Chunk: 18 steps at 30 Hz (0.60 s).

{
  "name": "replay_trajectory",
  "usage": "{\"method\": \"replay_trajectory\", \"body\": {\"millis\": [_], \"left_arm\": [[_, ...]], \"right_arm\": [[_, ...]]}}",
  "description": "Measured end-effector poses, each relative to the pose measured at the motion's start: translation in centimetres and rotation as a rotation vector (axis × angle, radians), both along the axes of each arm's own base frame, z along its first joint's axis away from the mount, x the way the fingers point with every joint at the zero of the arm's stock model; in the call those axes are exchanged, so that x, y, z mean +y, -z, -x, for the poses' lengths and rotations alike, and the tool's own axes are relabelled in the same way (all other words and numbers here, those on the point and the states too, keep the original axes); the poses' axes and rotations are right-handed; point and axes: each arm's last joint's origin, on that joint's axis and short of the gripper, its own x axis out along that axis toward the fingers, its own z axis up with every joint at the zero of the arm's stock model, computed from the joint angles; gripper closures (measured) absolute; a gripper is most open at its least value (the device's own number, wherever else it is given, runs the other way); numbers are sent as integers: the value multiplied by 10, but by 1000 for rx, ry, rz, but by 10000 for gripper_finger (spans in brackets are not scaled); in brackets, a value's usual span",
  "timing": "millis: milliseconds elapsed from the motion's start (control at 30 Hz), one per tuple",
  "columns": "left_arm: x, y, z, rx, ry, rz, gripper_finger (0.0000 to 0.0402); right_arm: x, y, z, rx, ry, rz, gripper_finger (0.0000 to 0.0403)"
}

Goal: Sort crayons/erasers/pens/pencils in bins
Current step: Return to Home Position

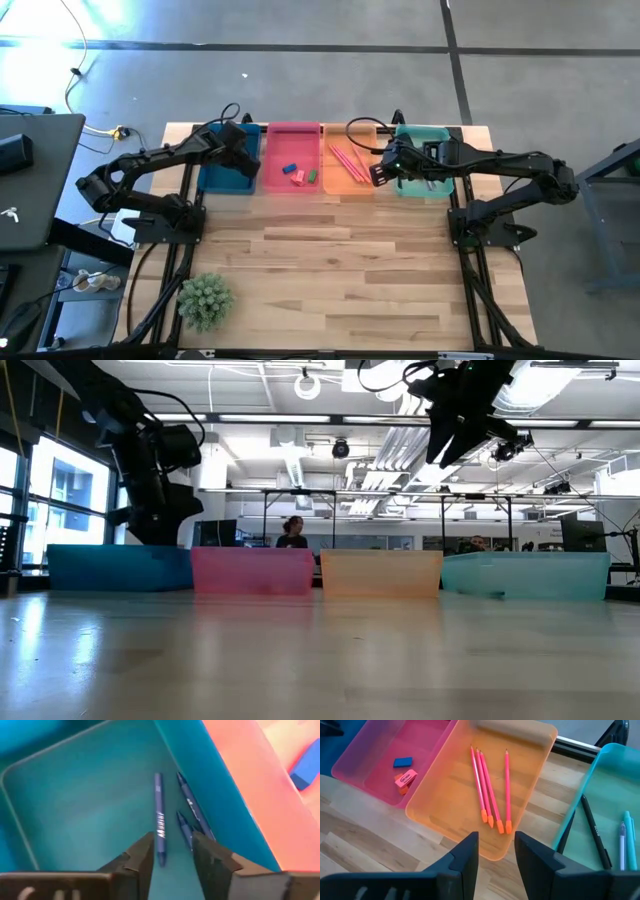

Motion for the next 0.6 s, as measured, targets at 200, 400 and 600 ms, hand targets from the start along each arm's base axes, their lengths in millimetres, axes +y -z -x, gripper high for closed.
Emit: {"method": "replay_trajectory", "body": {"millis": [200, 400, 600], "left_arm": [[3, -20, -6, -62, 81, 42, 244], [5, -63, -12, -199, 144, -36, 242], [-18, -99, -17, -385, 316, -154, 247]], "right_arm": [[0, 0, 0, 0, 0, 0, 284], [0, 0, 0, 2, -3, 1, 284], [-1, -2, -2, -11, 9, 48, 284]]}}
